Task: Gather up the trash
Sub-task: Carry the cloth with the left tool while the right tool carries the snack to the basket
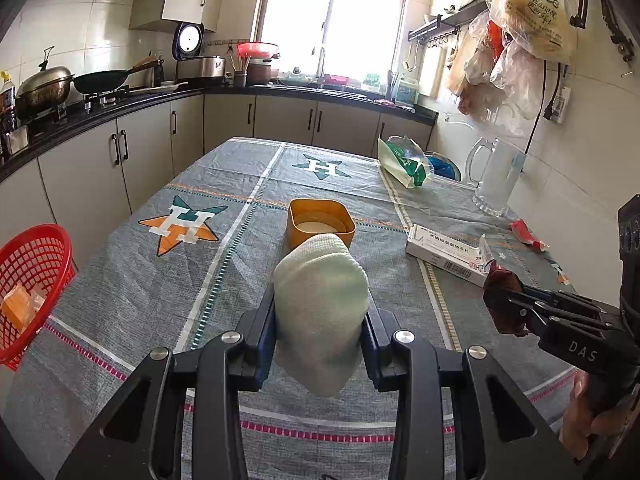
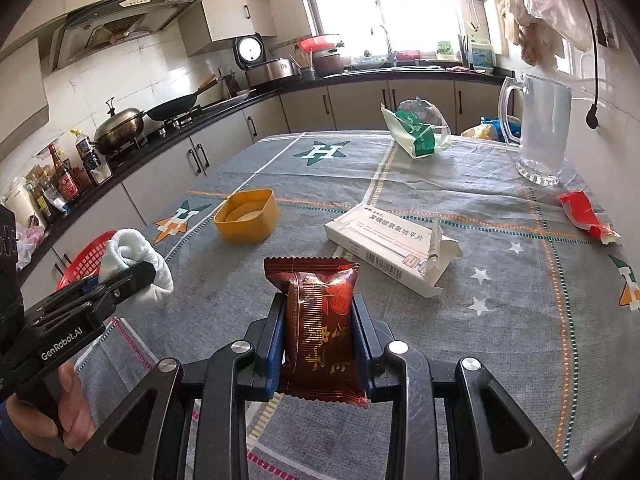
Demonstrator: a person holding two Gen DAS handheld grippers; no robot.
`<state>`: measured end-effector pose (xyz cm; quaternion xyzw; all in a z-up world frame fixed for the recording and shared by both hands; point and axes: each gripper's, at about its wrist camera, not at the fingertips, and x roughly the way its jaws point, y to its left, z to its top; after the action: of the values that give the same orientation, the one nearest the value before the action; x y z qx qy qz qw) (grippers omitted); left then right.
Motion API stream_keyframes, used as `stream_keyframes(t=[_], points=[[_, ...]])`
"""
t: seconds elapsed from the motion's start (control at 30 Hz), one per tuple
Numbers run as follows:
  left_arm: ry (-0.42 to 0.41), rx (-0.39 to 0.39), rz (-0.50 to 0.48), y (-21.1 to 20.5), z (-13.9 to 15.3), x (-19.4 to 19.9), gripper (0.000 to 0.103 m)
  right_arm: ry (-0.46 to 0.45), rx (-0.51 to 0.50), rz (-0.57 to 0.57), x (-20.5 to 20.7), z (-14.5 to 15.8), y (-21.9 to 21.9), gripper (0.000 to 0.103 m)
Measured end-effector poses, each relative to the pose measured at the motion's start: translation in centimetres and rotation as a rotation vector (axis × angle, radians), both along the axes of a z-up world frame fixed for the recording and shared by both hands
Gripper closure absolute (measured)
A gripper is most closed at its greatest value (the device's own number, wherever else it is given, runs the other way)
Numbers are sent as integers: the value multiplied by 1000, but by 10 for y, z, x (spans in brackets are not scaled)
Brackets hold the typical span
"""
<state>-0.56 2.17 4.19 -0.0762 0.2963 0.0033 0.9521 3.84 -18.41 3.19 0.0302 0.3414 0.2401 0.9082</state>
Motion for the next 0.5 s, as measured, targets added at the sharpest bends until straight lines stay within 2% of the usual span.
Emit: stream_keyframes(t=[0.3,0.5], points=[[-16,17,18,1,4,-3,68,-5,-15,-7,-1,0,5,70],[-12,10,30,11,10,-13,68,7,66,-6,-12,13,6,70]])
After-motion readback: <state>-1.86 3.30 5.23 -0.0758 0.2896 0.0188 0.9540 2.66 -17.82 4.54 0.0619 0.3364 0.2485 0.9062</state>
